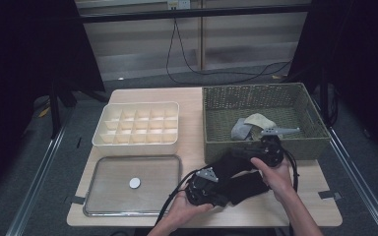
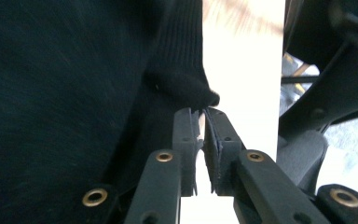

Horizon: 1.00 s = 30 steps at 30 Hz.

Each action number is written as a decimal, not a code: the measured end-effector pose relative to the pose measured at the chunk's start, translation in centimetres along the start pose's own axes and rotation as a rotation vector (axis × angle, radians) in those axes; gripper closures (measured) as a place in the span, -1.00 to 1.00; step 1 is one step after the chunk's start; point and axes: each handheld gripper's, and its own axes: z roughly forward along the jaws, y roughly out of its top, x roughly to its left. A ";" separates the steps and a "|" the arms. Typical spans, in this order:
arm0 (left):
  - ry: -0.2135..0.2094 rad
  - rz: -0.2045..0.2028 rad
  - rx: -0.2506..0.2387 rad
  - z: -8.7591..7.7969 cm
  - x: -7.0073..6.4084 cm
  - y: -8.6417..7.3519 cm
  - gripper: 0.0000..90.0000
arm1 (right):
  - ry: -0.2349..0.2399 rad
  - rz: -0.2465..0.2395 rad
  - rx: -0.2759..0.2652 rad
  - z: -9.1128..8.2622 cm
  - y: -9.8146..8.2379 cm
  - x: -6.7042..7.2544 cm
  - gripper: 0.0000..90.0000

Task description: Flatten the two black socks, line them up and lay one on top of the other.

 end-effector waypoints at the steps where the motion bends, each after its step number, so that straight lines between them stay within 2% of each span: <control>1: -0.009 -0.009 -0.016 -0.2 0.1 0.1 0.85 | 0.000 0.000 0.000 0.0 0.0 0.0 0.98; 2: -0.016 -0.011 -0.022 -0.4 0.1 0.3 0.84 | -0.009 -0.006 0.008 0.1 -0.7 0.0 0.98; 4: -0.021 -0.009 -0.044 -0.7 0.2 0.8 0.83 | -0.009 -0.007 0.009 0.1 -1.0 0.1 0.98; 9: -0.018 -0.014 -0.065 -0.9 0.4 2.0 0.81 | -0.010 -0.027 0.029 -0.1 -2.2 1.0 0.98; 12: -0.015 -0.020 -0.053 -0.6 0.7 2.2 0.79 | -0.010 -0.032 0.026 -0.5 -2.7 1.4 0.98; 19: 0.017 -0.055 -0.060 -0.2 1.4 2.3 0.74 | 0.013 -0.057 0.029 -1.5 -3.7 3.1 0.98; 21: 0.029 -0.054 -0.065 -0.1 1.5 2.3 0.74 | 0.023 -0.056 0.022 -1.8 -4.2 3.8 0.98; 22: 0.038 -0.052 -0.061 -0.1 1.6 2.3 0.73 | 0.024 -0.064 0.035 -1.9 -4.7 4.4 0.98; 25: 0.060 -0.047 -0.049 -0.1 1.7 2.2 0.73 | 0.026 -0.067 0.050 -1.9 -5.3 4.6 0.98; 26: 0.064 -0.050 -0.060 -0.3 1.7 2.1 0.72 | 0.038 -0.056 0.071 -1.8 -6.1 4.8 0.98; 30: 0.070 -0.052 -0.071 -0.8 1.9 1.9 0.71 | 0.038 -0.059 0.112 -1.6 -7.2 4.9 0.97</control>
